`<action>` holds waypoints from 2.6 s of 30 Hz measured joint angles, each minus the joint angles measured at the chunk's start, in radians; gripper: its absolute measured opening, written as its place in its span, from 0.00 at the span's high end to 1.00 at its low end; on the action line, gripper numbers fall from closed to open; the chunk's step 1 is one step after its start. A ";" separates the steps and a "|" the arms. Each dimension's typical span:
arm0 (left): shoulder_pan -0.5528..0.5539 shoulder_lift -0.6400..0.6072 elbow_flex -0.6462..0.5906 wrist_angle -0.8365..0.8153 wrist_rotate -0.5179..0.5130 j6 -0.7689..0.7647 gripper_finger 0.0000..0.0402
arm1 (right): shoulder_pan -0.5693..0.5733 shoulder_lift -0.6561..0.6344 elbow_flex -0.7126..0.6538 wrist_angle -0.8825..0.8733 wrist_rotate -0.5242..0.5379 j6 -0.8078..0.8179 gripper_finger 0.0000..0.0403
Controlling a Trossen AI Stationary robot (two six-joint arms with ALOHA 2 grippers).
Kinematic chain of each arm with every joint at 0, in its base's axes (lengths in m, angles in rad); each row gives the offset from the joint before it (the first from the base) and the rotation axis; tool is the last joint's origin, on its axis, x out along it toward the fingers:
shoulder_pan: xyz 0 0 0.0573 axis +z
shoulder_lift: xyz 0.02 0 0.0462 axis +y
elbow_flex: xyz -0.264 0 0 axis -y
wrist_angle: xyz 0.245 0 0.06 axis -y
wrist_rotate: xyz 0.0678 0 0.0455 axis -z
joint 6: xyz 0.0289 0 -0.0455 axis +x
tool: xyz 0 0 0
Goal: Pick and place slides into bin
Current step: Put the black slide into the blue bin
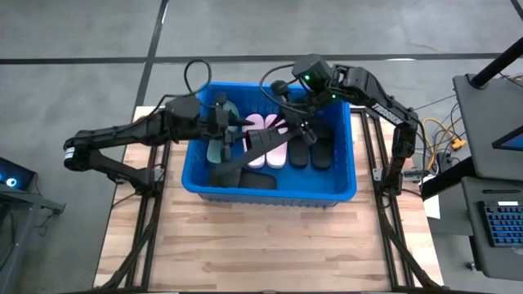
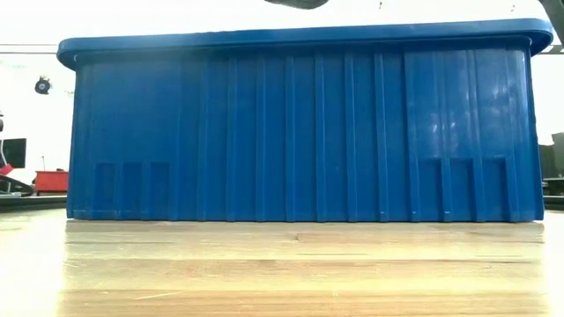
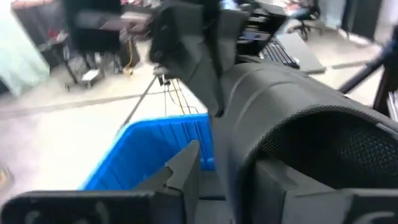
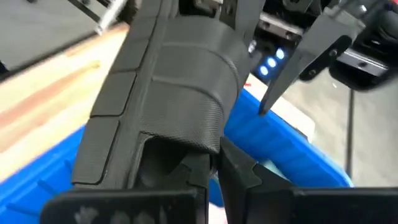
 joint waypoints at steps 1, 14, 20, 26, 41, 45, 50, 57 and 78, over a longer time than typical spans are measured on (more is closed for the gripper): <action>0.007 -0.002 0.000 -0.007 -0.001 -0.035 0.76 | -0.004 -0.003 0.000 -0.005 0.022 0.000 0.97; 0.035 -0.047 0.000 -0.151 -0.056 -0.097 0.61 | -0.025 -0.013 -0.001 -0.097 0.116 0.029 0.97; 0.036 -0.098 0.000 -0.158 -0.111 -0.176 0.61 | -0.026 -0.016 -0.001 -0.101 0.228 0.060 0.97; 0.036 -0.149 -0.006 -0.180 -0.167 -0.179 0.61 | -0.024 -0.020 -0.005 -0.139 0.261 0.074 0.97; 0.040 -0.181 -0.031 -0.195 -0.192 -0.196 0.61 | 0.049 -0.197 -0.034 0.021 0.378 0.175 0.97; 0.040 -0.186 -0.029 -0.196 -0.213 -0.188 0.61 | 0.106 -0.232 -0.078 0.027 0.556 0.179 0.97; 0.040 -0.244 -0.027 -0.182 -0.225 -0.168 0.61 | 0.129 -0.280 -0.189 0.025 0.643 0.244 0.97; 0.040 -0.346 -0.026 -0.191 -0.237 -0.172 0.61 | 0.169 -0.393 -0.470 0.162 0.755 0.246 0.97; 0.040 -0.339 -0.027 -0.195 -0.386 -0.232 0.61 | 0.220 -0.751 -1.354 0.454 0.700 0.032 0.97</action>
